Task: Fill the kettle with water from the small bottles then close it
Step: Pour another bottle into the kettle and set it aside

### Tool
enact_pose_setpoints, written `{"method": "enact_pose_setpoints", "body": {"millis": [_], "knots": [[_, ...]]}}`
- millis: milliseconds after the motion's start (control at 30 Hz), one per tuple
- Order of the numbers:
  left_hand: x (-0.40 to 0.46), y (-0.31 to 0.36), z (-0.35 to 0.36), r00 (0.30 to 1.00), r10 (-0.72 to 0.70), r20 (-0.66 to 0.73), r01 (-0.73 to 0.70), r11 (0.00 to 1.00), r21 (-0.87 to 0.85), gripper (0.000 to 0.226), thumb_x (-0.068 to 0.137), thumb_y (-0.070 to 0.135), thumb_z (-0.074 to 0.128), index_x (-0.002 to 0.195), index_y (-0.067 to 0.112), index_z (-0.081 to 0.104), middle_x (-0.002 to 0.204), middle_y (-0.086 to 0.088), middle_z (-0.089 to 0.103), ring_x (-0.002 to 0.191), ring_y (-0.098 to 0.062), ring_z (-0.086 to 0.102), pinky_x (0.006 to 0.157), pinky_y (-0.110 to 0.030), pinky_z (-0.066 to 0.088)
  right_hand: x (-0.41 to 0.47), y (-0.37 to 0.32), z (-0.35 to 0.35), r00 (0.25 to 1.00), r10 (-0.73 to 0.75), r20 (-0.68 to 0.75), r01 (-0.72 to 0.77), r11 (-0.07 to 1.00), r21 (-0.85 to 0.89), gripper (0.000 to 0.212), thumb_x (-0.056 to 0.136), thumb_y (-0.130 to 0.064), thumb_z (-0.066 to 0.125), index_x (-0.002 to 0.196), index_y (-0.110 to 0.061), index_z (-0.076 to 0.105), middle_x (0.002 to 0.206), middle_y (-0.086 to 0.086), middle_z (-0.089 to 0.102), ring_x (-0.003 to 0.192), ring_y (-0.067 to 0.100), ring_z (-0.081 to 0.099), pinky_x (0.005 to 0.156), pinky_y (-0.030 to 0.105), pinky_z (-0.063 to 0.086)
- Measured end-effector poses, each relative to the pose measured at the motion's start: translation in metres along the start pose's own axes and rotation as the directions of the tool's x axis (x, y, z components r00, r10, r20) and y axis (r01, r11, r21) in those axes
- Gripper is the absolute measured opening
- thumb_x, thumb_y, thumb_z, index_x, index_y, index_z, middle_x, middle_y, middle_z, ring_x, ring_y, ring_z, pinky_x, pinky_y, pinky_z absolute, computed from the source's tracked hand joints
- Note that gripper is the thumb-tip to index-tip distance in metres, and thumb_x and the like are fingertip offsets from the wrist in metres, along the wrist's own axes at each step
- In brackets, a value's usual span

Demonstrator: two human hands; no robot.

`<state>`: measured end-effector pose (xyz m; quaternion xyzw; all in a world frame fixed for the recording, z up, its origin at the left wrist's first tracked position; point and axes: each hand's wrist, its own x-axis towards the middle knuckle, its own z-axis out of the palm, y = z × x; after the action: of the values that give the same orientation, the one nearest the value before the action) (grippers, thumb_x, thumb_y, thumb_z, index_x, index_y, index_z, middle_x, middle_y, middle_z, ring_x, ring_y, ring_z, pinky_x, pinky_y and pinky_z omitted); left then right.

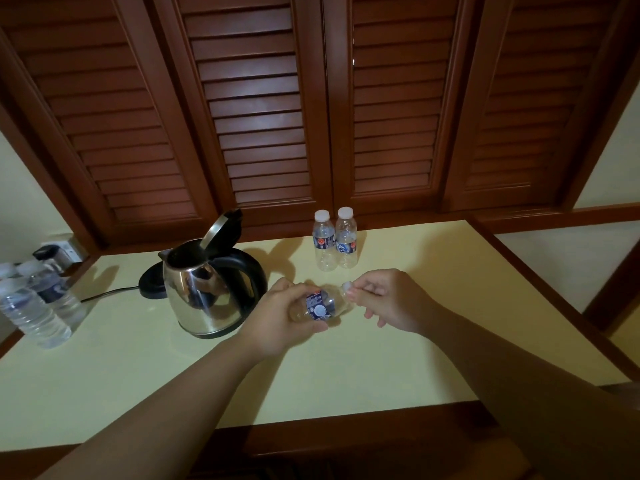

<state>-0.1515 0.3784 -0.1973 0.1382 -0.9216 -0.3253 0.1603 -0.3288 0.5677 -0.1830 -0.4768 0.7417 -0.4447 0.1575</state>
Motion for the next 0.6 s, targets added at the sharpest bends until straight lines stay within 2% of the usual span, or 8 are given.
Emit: {"method": "enact_pose_setpoints", "body": {"millis": [67,133,200,267,333,400,500,600], "knots": [[0.005,0.006,0.008,0.994,-0.079,-0.075,0.071,0.992,-0.108,0.050,0.078,0.038,0.090,0.122,0.039,0.066,0.107,0.011,0.062,0.097,0.003,0.061,0.085,-0.014,0.046,0.004,0.005,-0.002,0.998,0.051,-0.038,-0.051,0.999,-0.007,0.042,0.088,-0.066,0.061,0.101,-0.028,0.073,0.083,0.000,0.076,0.072,0.019,0.072,0.062,0.037,0.059],[0.015,0.009,0.016,0.974,-0.203,-0.100,0.157,0.925,-0.347,0.041,0.082,0.027,0.088,0.117,0.031,0.067,0.100,0.012,0.073,0.090,0.000,0.069,0.082,-0.020,0.054,0.009,0.015,-0.003,0.987,0.132,-0.096,-0.136,0.990,-0.031,0.050,0.081,-0.075,0.054,0.103,-0.033,0.070,0.083,-0.005,0.075,0.077,0.012,0.069,0.072,0.032,0.055],[0.024,0.008,0.024,0.958,-0.273,-0.094,0.193,0.848,-0.493,0.036,0.083,0.014,0.087,0.112,0.021,0.067,0.091,0.012,0.077,0.082,-0.005,0.072,0.074,-0.020,0.055,0.013,0.029,-0.002,0.976,0.176,-0.132,-0.191,0.975,-0.113,0.033,0.088,-0.067,0.059,0.085,-0.034,0.065,0.071,-0.018,0.069,0.070,0.003,0.062,0.070,0.022,0.046],[0.034,0.003,0.032,0.954,-0.281,-0.104,0.189,0.835,-0.516,0.035,0.082,0.008,0.086,0.109,0.017,0.067,0.092,0.010,0.078,0.082,-0.004,0.072,0.072,-0.017,0.053,0.014,0.041,0.000,0.969,0.199,-0.144,-0.223,0.958,-0.181,0.028,0.092,-0.051,0.068,0.073,-0.033,0.059,0.064,-0.023,0.063,0.067,-0.002,0.056,0.066,0.016,0.038],[0.043,-0.001,0.038,0.953,-0.293,-0.083,0.200,0.809,-0.552,0.037,0.082,0.008,0.086,0.113,0.016,0.067,0.096,0.007,0.079,0.085,-0.007,0.074,0.075,-0.020,0.054,0.013,0.053,0.001,0.963,0.216,-0.161,-0.245,0.950,-0.192,0.015,0.091,-0.042,0.074,0.085,-0.028,0.070,0.080,-0.017,0.071,0.078,-0.005,0.060,0.070,0.012,0.037],[0.051,-0.007,0.043,0.953,-0.301,-0.042,0.228,0.799,-0.556,0.045,0.080,0.013,0.089,0.118,0.020,0.066,0.101,0.007,0.080,0.093,-0.012,0.075,0.082,-0.028,0.057,0.011,0.058,0.001,0.964,0.200,-0.172,-0.236,0.947,-0.218,0.015,0.091,-0.037,0.075,0.092,-0.023,0.073,0.089,-0.014,0.073,0.083,-0.009,0.060,0.072,0.003,0.035],[0.050,-0.021,0.049,0.954,-0.298,0.025,0.282,0.871,-0.403,0.072,0.068,0.040,0.096,0.130,0.032,0.059,0.119,0.013,0.074,0.111,-0.008,0.069,0.100,-0.033,0.054,0.014,0.065,0.003,0.963,0.205,-0.173,-0.241,0.945,-0.222,0.014,0.091,-0.036,0.075,0.090,-0.022,0.073,0.088,-0.015,0.072,0.082,-0.011,0.058,0.073,0.003,0.035],[0.036,-0.038,0.046,0.969,-0.245,0.015,0.244,0.968,0.066,0.093,0.069,0.073,0.077,0.149,0.035,0.046,0.147,0.014,0.055,0.136,-0.008,0.050,0.113,-0.034,0.043,0.019,0.061,0.009,0.964,0.216,-0.155,-0.250,0.936,-0.247,0.020,0.090,-0.037,0.076,0.078,-0.030,0.062,0.072,-0.022,0.064,0.077,-0.005,0.056,0.073,0.013,0.036]]}}
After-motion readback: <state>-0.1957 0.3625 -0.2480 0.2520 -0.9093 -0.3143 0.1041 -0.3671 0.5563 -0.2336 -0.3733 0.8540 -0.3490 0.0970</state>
